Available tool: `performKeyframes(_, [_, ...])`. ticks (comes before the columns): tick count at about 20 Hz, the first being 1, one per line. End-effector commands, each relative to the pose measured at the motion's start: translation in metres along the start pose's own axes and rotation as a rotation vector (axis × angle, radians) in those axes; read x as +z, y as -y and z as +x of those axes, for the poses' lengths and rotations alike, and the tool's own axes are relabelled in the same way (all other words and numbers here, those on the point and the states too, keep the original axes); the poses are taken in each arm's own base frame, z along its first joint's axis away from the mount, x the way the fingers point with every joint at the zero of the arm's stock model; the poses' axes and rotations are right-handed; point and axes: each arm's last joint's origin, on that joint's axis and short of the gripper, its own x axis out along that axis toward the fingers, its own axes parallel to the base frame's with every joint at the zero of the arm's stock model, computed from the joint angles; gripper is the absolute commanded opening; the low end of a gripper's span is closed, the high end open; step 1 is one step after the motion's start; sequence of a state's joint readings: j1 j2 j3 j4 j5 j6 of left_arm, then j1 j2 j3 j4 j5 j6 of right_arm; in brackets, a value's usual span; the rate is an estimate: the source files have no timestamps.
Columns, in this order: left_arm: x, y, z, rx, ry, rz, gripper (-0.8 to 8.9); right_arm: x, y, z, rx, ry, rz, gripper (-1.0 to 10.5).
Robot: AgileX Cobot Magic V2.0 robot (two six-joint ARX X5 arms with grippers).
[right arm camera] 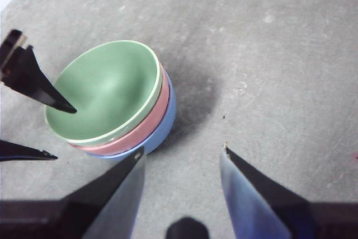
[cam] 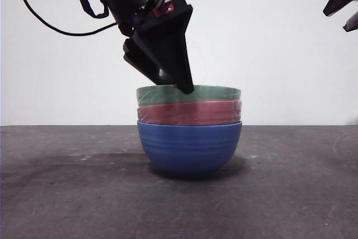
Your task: Pick up the green bowl on the top,put the green bowl on the left,pick up the red bowl in the middle,put the red bowl on the right
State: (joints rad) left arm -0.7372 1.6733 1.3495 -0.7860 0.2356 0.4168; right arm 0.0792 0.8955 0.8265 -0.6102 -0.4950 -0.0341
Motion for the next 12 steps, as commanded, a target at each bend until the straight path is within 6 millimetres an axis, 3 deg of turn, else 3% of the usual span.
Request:
performKeyframes(1, [-0.0002, 0.0001, 0.0052, -0.011, -0.012, 0.026, 2.67, 0.001, -0.0004, -0.0002, 0.002, 0.003, -0.001, 2.2])
performKeyframes(3, [0.0002, -0.0001, 0.0052, -0.007, -0.008, 0.035, 1.3, 0.001, -0.0004, -0.0002, 0.002, 0.003, -0.001, 2.2])
performKeyframes(5, [0.001, -0.0004, 0.0051, -0.003, 0.0, 0.048, 0.52, 0.001, -0.0004, -0.0002, 0.001, 0.003, -0.002, 2.2])
performKeyframes(12, [0.0049, 0.0047, 0.0041, -0.011, 0.003, 0.078, -0.08, 0.001, -0.0003, -0.0002, -0.002, 0.003, -0.004, 2.2])
